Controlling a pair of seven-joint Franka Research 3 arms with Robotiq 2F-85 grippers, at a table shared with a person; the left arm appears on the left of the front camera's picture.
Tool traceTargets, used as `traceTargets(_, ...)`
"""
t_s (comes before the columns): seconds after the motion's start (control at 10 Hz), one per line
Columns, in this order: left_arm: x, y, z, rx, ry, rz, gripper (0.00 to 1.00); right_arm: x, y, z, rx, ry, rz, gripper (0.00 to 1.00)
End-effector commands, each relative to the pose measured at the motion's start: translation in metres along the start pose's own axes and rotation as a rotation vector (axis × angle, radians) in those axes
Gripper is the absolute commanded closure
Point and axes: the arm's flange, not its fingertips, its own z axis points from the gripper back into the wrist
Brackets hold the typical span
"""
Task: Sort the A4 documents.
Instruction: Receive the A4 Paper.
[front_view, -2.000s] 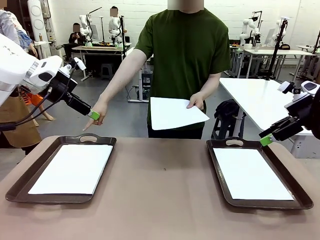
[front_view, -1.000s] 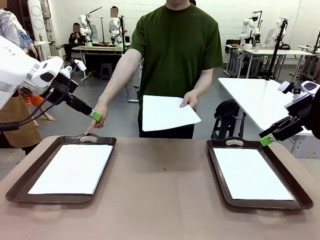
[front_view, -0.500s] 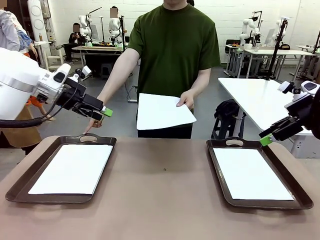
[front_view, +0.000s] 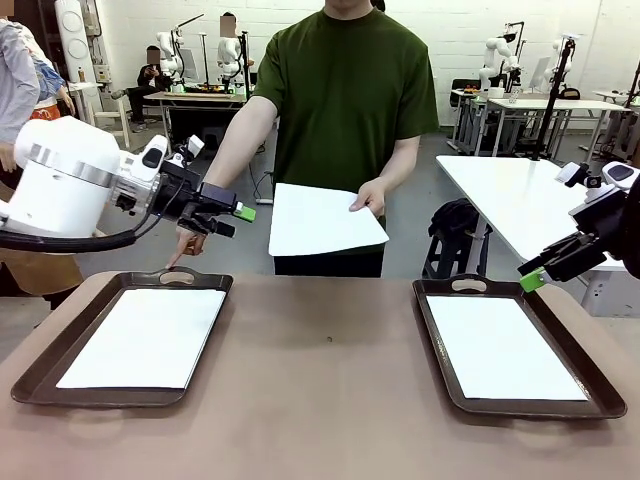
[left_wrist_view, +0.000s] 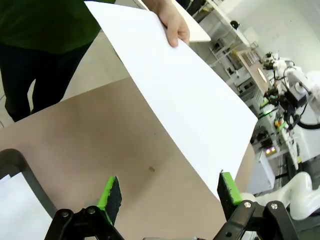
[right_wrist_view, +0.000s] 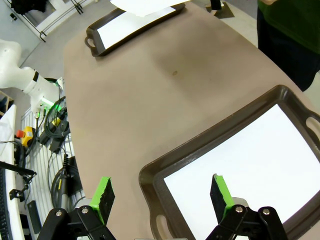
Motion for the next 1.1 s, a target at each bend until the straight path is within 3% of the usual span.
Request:
traceTargets(0.0,0.01,0.014,-0.015,-0.008,-0.045,0.061,0.0,-0.001,0.0,-0.001,-0.001,0.005,0.009,0.0)
traceTargets(0.5,0.028,0.041,-0.045,-0.085,-0.134,0.145,0.0,-0.001,0.0,-0.001,-0.001,0.005,0.009,0.0)
traceTargets(1.0,0.039,0.035,-0.078,-0.141,-0.128,0.167,0.0,-0.001,0.0,-0.001,-0.001,0.005,0.009,0.0)
